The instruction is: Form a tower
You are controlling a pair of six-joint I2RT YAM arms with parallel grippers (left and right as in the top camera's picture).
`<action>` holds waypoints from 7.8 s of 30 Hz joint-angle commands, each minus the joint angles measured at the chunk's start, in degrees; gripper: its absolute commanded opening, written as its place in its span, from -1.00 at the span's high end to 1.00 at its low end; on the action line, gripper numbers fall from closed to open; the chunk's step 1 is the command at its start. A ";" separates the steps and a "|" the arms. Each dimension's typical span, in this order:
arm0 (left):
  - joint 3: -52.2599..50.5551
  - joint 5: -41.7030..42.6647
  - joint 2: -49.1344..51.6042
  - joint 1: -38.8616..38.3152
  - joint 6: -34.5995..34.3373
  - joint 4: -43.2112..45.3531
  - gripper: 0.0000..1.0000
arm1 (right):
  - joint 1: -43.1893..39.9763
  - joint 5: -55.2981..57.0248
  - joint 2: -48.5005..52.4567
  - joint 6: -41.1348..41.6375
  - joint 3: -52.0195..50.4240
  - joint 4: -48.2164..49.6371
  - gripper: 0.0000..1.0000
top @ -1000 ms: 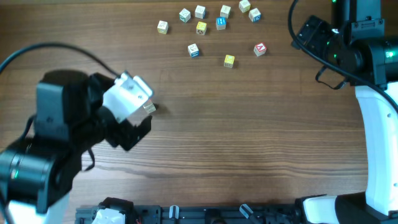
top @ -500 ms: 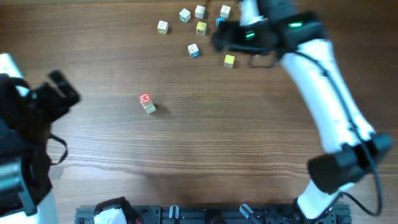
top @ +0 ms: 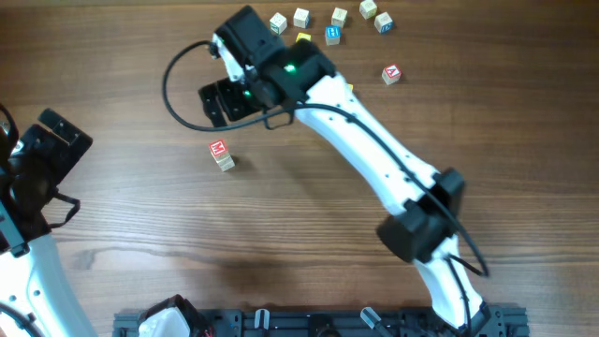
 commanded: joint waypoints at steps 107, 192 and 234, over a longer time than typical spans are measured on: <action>0.48 1.14 -0.11 0.42 -0.39 -1.73 -1.00 | 8.35 6.58 17.57 -3.04 0.90 -5.22 -0.68; 0.48 1.11 -0.09 0.42 -0.39 -1.66 -1.00 | 7.98 7.17 17.90 -37.81 -5.46 -3.10 -0.91; 0.48 1.14 -0.09 0.42 -0.39 -1.27 -1.00 | 5.66 -4.31 6.40 -36.44 -7.28 -3.89 -0.47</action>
